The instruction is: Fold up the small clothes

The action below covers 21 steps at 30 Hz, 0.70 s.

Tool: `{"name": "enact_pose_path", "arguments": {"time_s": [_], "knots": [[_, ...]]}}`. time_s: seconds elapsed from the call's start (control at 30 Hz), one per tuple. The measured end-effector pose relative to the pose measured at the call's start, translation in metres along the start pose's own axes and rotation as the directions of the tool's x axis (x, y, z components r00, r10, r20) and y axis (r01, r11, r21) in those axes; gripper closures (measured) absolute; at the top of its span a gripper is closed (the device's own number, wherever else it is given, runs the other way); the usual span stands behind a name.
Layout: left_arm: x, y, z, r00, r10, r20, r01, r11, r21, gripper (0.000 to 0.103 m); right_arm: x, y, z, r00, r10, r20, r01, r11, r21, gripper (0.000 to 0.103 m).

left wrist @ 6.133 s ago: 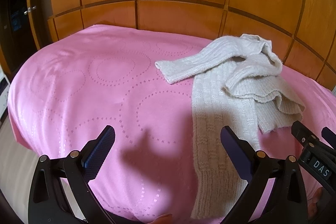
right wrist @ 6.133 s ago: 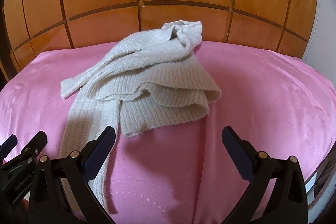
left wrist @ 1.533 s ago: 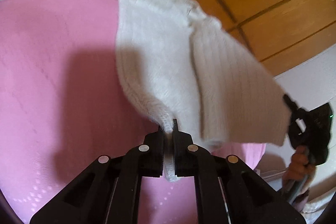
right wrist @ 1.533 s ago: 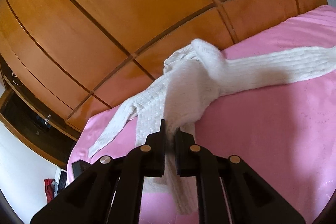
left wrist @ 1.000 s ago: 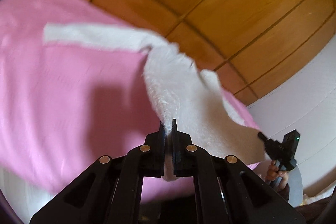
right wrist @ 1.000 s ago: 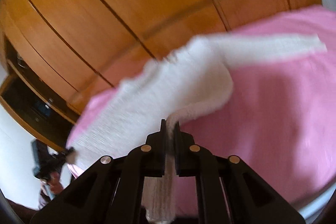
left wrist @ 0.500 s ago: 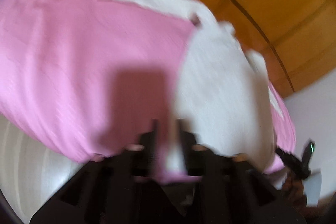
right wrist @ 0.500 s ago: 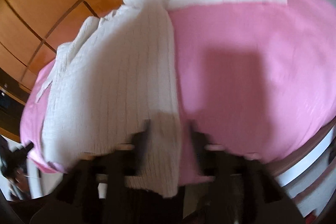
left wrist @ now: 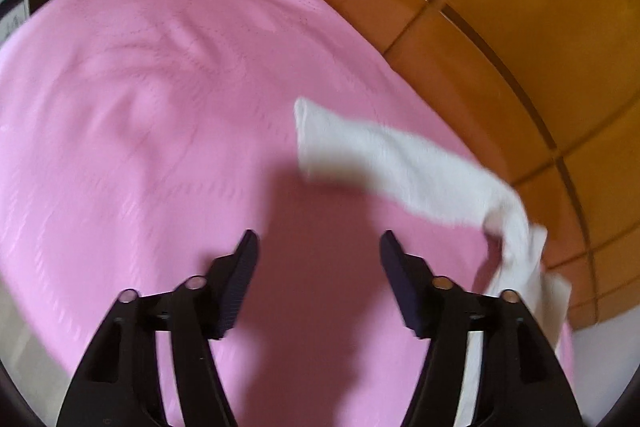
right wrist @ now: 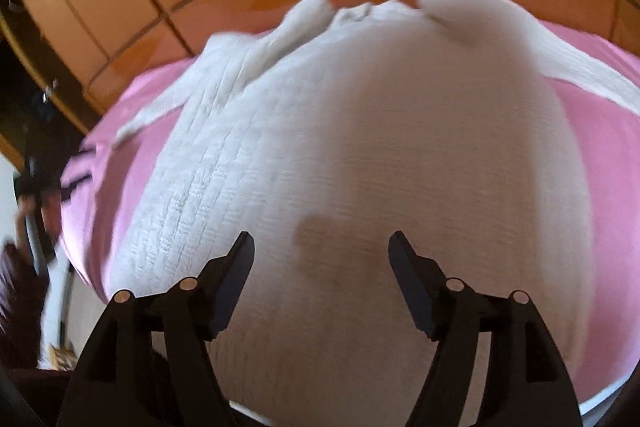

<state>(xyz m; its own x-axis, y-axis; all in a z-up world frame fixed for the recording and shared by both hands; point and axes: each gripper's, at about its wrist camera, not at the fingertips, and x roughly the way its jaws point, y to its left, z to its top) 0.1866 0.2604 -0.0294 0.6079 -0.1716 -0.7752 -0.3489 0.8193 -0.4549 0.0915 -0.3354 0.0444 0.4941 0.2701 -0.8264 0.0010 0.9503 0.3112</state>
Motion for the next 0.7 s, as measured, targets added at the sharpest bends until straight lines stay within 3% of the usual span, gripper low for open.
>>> {"name": "enact_pose_path", "arguments": {"time_s": [0.17, 0.27, 0.4, 0.47, 0.57, 0.7], "knots": [[0.049, 0.003, 0.048, 0.999, -0.028, -0.039, 0.024, 0.994, -0.111, 0.037, 0.018, 0.006, -0.005, 0.999, -0.008, -0.042, 0.008, 1.000, -0.016, 0.030], [0.075, 0.001, 0.061, 0.996, -0.036, -0.076, 0.027, 0.993, -0.112, 0.042, 0.024, -0.002, -0.007, 0.998, 0.005, -0.060, -0.003, 1.000, 0.025, 0.028], [0.089, -0.014, 0.070, 0.995, -0.013, -0.099, 0.005, 0.997, -0.077, 0.097, 0.030, -0.006, -0.005, 0.996, 0.062, -0.063, -0.058, 0.996, 0.066, 0.013], [0.074, -0.019, 0.079, 0.999, -0.011, -0.031, 0.009, 0.998, -0.058, 0.097, 0.033, -0.002, -0.004, 0.994, 0.073, -0.084, -0.069, 0.997, 0.045, 0.002], [0.035, -0.020, 0.100, 0.995, -0.006, 0.098, 0.009, 1.000, -0.027, 0.098, 0.038, 0.005, 0.000, 0.992, 0.045, -0.121, -0.045, 0.999, -0.001, 0.002], [-0.026, 0.005, 0.125, 0.959, 0.089, 0.268, -0.087, 0.996, -0.017, 0.098, 0.038, 0.006, -0.001, 0.993, 0.049, -0.110, -0.049, 0.999, 0.008, 0.002]]}}
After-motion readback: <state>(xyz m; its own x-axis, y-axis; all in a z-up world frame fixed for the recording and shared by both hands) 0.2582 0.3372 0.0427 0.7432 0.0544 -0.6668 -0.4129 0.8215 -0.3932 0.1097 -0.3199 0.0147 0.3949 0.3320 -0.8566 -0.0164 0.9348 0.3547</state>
